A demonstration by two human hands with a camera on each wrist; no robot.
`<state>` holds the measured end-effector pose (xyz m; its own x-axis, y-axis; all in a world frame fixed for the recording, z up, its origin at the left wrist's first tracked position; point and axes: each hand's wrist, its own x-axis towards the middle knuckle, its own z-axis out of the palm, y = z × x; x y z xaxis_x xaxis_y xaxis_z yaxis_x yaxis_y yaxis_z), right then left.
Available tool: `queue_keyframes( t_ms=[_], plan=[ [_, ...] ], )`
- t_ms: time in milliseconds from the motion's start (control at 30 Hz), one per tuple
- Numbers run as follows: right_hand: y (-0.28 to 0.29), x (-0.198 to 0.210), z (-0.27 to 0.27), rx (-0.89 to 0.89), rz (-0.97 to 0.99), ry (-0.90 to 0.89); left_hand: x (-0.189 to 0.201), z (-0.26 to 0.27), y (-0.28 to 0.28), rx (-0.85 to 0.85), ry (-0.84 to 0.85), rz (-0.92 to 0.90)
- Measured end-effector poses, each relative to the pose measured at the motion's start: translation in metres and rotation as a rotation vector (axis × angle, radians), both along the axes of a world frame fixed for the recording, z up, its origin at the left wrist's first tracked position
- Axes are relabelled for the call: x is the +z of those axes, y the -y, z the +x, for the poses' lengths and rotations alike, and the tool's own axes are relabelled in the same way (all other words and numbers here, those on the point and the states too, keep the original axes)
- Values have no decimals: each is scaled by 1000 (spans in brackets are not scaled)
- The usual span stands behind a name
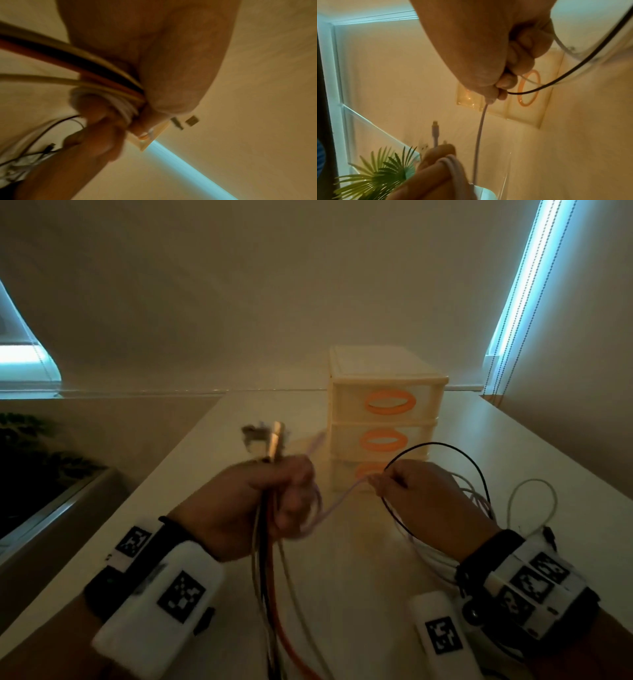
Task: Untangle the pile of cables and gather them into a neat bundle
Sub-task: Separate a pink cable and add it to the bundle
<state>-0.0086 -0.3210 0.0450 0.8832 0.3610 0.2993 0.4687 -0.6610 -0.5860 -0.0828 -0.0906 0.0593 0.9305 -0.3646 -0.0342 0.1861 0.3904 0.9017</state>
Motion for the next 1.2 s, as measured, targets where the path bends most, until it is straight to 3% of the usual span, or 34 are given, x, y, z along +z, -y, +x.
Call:
queue_keyframes(
  t_ms=[67, 133, 267, 333, 467, 600, 667, 833, 900, 1000, 1133, 1200],
  plan=[
    [-3, 0, -3, -38, 148, 71, -5, -6, 15, -102, -28, 149],
    [-8, 3, -10, -7, 329, 104, -6, -7, 24, -120, -58, 94],
    [-15, 13, -31, 324, 477, 65, -8, -4, 22, 40, -23, -67],
    [-16, 11, -37, 446, 397, 67, -4, -3, 21, 87, 29, -128],
    [-13, 4, -32, 492, 121, -6, 0, 3, 22, 265, 7, -303],
    [-6, 2, -25, 385, 1, -28, -6, 10, 17, 413, -7, -455],
    [-6, -1, -22, 336, -24, -12, -8, 14, 14, 424, 0, -465],
    [-13, 0, -32, 540, -128, -221, -11, 16, 9, 419, 5, -425],
    [-9, 3, -28, 460, -146, -137, -9, 17, 5, 425, 16, -423],
    [-2, 5, -19, 249, -21, 50, -7, 17, 3, 448, 29, -431],
    [-7, -4, -20, 470, -207, -226, -6, 19, -4, 477, 53, -438],
    [-4, 0, -16, 404, -248, -207, -5, 19, -9, 465, 58, -429]
  ],
)
